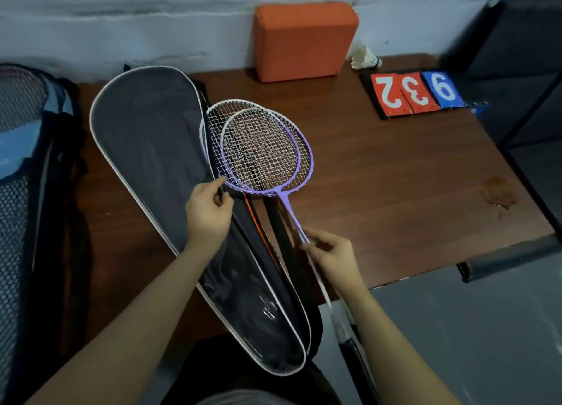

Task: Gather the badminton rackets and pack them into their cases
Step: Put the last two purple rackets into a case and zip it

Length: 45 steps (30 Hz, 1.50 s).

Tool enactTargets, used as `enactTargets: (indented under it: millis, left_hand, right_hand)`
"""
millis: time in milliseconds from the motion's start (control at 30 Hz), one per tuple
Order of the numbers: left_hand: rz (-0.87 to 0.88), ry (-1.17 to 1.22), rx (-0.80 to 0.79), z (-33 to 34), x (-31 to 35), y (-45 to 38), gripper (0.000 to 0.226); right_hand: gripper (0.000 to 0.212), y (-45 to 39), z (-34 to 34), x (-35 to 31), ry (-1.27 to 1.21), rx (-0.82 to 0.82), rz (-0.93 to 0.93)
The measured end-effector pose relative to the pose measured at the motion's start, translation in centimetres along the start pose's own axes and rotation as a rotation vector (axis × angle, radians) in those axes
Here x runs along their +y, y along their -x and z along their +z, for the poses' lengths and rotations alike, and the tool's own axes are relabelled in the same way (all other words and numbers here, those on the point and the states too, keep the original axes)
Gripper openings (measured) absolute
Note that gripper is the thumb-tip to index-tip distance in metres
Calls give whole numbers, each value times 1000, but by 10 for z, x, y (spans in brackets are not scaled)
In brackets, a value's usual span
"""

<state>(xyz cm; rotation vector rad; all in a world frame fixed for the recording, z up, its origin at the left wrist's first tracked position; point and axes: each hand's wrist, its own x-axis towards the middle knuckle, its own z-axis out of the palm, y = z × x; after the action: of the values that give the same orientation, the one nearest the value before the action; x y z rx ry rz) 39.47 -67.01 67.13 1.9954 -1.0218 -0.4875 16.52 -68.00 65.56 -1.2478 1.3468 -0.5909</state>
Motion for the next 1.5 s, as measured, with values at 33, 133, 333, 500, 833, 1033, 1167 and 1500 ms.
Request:
enactTargets:
  millis: [33,133,333,500,833,1033,1167,1500]
  left_hand:
    - [11,-5,3,0,0,1,33]
    - [43,-6,9,1,-4,7,31]
    - [60,17,27,8,-8,16,29]
    - [1,38,80,8,-3,11,31]
    - [111,40,103,-6,2,8,31]
    - [83,63,24,1,-2,21,30]
    - [74,62,-16,-2,-3,22,28]
    - [83,76,-11,-13,0,7,28]
  right_hand:
    - [34,0,2,-2,-30,-20,2]
    - [37,1,8,-6,-75,-74,10]
    - [32,6,0,-9,-224,-131,63]
    - [34,12,-3,-9,-206,-146,68]
    - [38,13,-4,5,41,-44,-29]
    - [33,14,5,-5,-233,-206,53]
    - [34,12,5,-8,-340,-288,110]
    - [35,16,2,-19,-185,-507,207]
